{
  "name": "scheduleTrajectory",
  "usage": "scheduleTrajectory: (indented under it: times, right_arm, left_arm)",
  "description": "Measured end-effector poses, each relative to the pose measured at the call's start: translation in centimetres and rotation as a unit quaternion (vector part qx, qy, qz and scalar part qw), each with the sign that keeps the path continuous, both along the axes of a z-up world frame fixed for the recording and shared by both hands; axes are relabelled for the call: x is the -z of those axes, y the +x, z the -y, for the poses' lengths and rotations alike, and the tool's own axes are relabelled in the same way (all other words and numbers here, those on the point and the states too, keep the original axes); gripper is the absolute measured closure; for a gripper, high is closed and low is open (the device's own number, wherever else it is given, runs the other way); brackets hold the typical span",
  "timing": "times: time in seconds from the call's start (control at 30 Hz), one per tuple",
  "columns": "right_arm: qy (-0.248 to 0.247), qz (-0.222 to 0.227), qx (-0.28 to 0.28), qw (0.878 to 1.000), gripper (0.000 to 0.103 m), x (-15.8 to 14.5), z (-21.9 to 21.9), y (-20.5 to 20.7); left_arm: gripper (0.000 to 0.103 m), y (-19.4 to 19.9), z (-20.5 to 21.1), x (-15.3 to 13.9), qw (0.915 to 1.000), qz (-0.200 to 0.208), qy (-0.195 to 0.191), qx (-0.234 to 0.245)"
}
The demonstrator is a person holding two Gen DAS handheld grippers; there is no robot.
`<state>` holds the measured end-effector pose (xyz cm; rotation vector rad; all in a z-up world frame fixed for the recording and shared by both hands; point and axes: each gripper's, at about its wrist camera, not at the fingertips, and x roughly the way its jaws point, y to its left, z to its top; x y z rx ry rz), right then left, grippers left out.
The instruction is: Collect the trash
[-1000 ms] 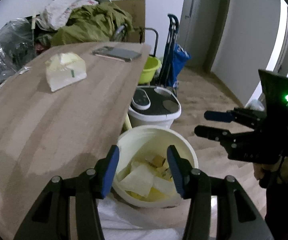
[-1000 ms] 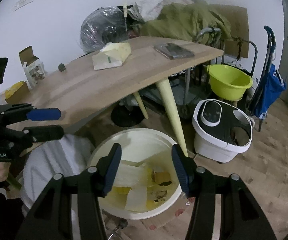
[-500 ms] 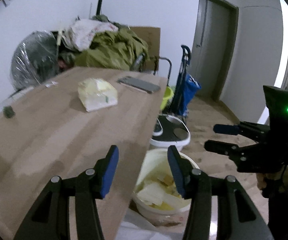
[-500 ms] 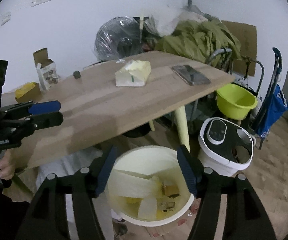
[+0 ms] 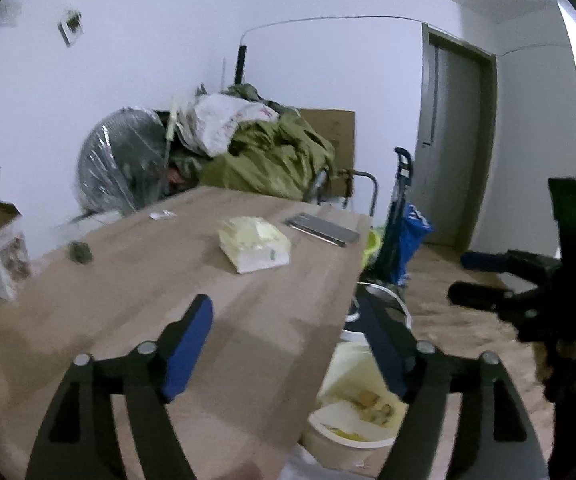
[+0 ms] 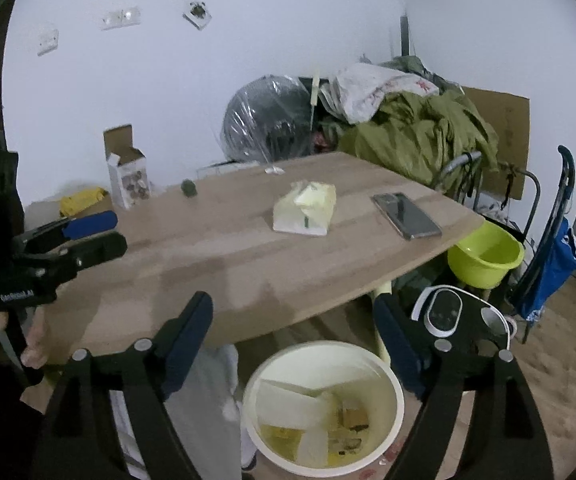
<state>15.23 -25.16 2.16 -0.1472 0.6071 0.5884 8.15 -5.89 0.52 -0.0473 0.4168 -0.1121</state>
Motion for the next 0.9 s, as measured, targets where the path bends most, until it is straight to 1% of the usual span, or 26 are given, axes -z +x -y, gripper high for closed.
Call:
scheduleTrajectory:
  times: [0.03,0.1,0.23,0.37,0.63,0.9]
  right_arm:
    - [0.004,0.003,-0.001,1.0,0.021,-0.3,0.0,-0.1]
    - [0.009,0.012,0.002,1.0,0.021,-1.0,-0.1,-0.2]
    - [0.017,0.024,0.007,1.0,0.018,-1.8,-0.1,-0.3]
    - [0.014,0.03,0.006,0.999,0.017,-2.1,-0.2,-0.3]
    - [0.012,0.025,-0.006,1.0,0.016,-1.6,-0.4,0.1]
    - [0.011,0.015,0.0,1.0,0.016,-0.9,0.1,0.4]
  left_arm:
    - [0.017,-0.3,-0.1,-0.2,0.9999,0.008,0.006,-0.008]
    - [0.014,-1.2,-0.1,-0.8,0.9992,0.032,0.016,-0.016]
    - [0.01,-2.1,-0.2,-1.6,0.9986,0.045,0.021,-0.02]
    - [0.009,-2.6,-0.5,-1.9,0.9983,0.053,0.015,-0.018]
    - [0.008,-2.9,-0.8,-1.7,0.9977,0.063,-0.009,-0.025]
    - [0.008,-2.2,-0.6,-1.2,0.9983,0.054,-0.019,-0.013]
